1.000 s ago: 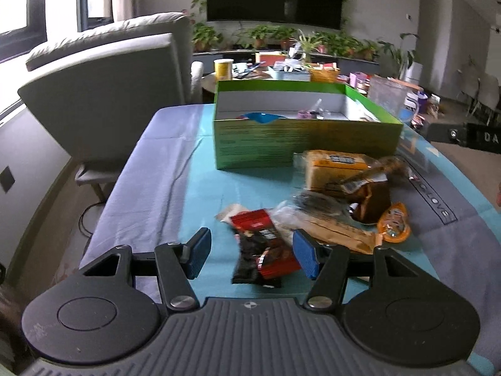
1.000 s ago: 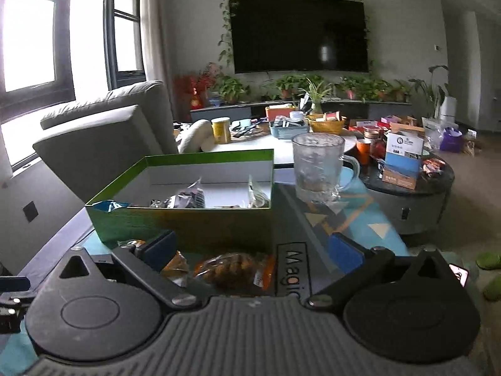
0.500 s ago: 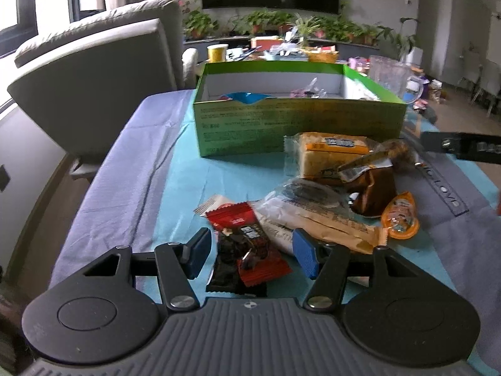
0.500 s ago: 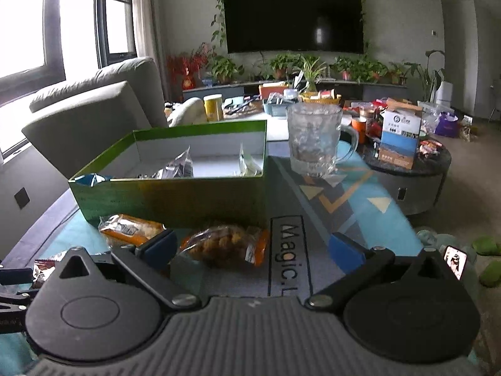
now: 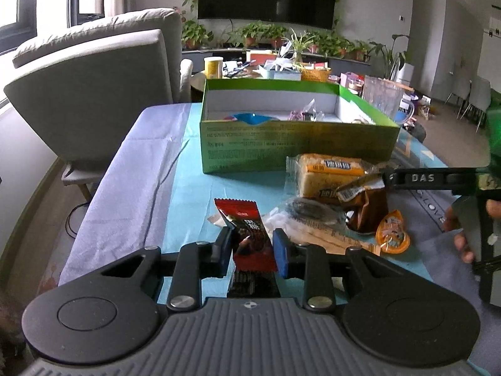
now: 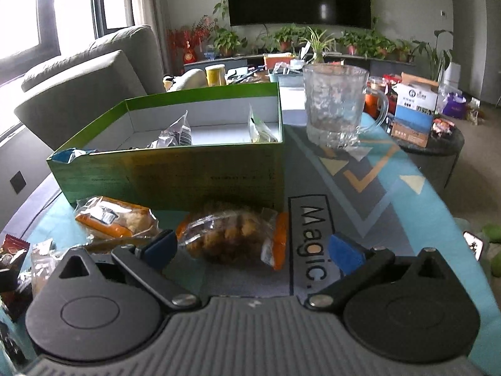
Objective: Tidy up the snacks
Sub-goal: 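Grasp the red chocolate bar with the left tool while the right tool grasps a clear nut bag, then lower both held snacks into the green box and open both tools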
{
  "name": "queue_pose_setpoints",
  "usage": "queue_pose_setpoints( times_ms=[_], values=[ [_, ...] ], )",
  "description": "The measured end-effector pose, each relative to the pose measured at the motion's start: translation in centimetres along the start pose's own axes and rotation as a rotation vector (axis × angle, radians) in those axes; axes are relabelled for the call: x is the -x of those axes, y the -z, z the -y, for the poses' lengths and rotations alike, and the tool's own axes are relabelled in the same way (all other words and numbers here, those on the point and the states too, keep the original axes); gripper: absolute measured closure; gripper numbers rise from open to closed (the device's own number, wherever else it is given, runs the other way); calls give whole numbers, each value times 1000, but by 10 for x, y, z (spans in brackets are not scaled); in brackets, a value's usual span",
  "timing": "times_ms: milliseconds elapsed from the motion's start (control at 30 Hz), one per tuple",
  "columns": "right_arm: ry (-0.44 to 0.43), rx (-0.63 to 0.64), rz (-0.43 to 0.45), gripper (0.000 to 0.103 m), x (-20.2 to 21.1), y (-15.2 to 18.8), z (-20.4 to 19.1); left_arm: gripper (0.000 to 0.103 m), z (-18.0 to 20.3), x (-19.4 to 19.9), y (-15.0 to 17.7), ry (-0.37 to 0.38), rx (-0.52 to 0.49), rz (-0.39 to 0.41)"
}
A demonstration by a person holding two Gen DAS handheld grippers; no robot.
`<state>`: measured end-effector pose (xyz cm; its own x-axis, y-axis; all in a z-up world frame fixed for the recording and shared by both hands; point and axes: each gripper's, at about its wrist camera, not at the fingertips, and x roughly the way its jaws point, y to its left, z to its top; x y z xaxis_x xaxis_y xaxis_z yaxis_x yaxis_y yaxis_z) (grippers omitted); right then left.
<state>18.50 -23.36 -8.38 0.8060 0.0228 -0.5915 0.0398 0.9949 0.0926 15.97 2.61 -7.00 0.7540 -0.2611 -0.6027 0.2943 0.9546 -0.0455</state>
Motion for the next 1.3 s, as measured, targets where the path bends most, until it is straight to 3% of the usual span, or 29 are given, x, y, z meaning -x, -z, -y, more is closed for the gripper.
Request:
queue_pose_setpoints(
  times_ms=[333,567,900,1300],
  values=[
    [-3,-41,-61,41,-20,-4,-9,77,2,2,-4,0,-13,23],
    [29,58,-74,42,-20,-4,-18,77,0,2,-3,-14,1,15],
    [21,77,-10,42,15,0,-5,76,4,10,-7,-7,-6,47],
    [-19,58,134,42,50,-21,0,76,9,21,-17,-8,-15,86]
  ],
)
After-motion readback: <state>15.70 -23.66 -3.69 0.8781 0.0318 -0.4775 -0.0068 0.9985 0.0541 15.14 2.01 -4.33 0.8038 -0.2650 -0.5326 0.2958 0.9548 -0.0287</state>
